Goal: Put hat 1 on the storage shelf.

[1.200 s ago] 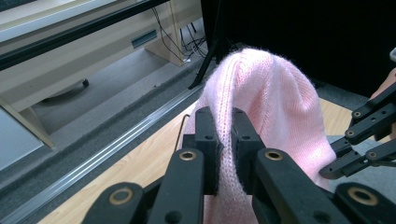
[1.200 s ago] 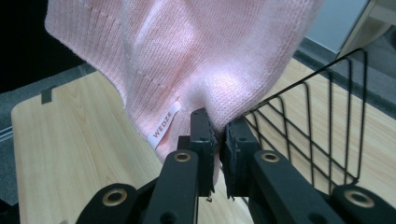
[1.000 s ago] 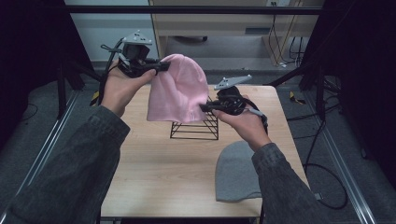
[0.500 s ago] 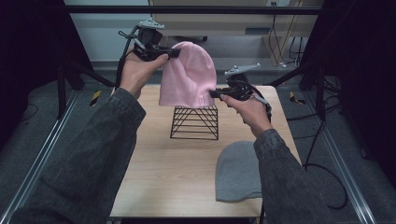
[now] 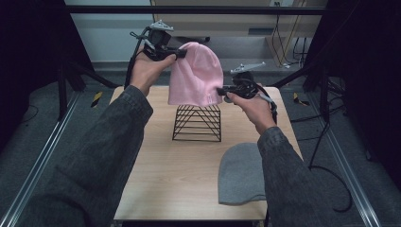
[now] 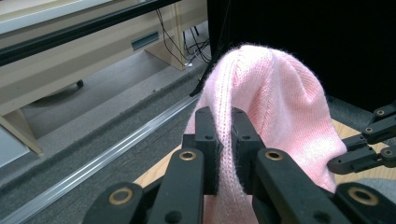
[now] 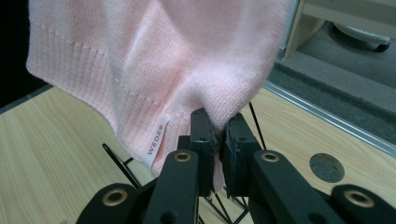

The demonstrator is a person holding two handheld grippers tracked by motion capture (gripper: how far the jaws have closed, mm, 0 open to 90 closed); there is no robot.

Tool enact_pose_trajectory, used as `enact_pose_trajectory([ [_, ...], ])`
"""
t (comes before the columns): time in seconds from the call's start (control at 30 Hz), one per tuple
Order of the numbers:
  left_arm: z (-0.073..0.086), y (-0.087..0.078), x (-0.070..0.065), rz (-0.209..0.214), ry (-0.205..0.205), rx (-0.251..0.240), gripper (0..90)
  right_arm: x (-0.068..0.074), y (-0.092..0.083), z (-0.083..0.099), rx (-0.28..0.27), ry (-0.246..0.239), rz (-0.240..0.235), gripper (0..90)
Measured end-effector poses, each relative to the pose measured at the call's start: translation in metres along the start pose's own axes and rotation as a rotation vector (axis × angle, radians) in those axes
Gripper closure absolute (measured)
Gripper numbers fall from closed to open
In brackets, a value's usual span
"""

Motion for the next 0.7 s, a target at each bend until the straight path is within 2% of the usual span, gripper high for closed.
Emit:
enact_pose_trajectory([
  [0.37, 0.016, 0.015, -0.01, -0.018, 0.029, -0.014, 83.9, 0.004, 0.008, 0.014, 0.017, -0.072, 0.061, 83.9],
  [0.5, 0.022, 0.015, -0.014, -0.023, 0.024, -0.037, 83.9, 0.003, 0.008, 0.021, 0.012, -0.083, 0.075, 83.8],
  [0.6, 0.026, 0.014, -0.018, -0.027, 0.041, -0.043, 83.9, 0.002, 0.008, 0.026, 0.012, -0.09, 0.082, 83.7],
  [0.7, 0.029, 0.013, -0.02, -0.028, 0.034, -0.047, 83.8, 0.003, 0.008, 0.028, 0.007, -0.093, 0.087, 83.7],
])
Point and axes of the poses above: each handheld gripper's, and its own axes: y roughly forward along the jaws, z roughly out of its underside, x roughly to its left, the point moved 2 cm from there along y, roughly forward along the jaws, and after that the axes turned 15 degrees about y, right-handed, at the moved point
